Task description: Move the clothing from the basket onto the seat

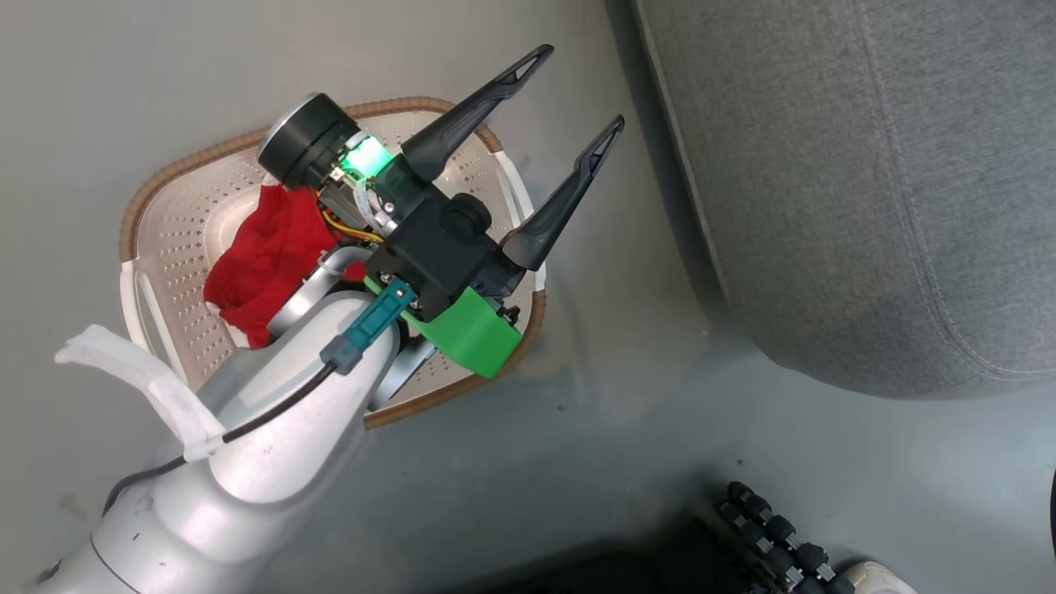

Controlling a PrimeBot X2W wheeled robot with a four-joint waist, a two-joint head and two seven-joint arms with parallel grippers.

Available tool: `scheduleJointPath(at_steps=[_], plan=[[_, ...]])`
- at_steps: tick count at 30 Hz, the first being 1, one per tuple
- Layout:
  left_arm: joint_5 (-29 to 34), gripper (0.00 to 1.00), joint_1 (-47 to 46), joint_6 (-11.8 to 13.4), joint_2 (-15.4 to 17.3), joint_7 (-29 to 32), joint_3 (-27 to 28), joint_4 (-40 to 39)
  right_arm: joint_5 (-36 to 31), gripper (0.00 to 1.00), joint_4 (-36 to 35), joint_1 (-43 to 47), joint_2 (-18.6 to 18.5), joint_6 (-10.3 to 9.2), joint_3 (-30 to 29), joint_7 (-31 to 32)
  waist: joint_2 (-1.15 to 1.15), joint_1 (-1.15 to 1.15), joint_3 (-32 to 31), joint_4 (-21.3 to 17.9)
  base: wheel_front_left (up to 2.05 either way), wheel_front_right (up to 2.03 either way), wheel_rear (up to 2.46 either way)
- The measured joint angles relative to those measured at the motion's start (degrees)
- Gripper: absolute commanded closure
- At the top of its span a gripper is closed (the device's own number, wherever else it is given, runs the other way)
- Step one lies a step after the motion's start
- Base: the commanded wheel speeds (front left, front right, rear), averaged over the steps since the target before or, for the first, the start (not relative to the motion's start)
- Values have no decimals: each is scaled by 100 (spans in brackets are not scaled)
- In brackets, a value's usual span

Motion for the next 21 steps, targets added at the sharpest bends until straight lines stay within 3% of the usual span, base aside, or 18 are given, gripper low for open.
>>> scheduleJointPath(at_steps=[15,16,18,21], plan=[[-29,0,-44,48,48,-18,-14,27,-343,100,1445,551,344,0,-401,0,0,0,127,106,0,0,0],[-32,0,-44,52,56,-26,-14,36,-343,72,1443,563,357,0,-410,0,0,0,119,104,0,0,0],[-46,0,-43,55,66,-33,-13,63,-344,0,1394,606,385,0,-397,0,0,0,78,98,0,0,0],[-82,0,-32,80,68,-43,-4,104,-330,0,1270,761,466,0,-374,0,0,0,-22,84,0,0,0]])
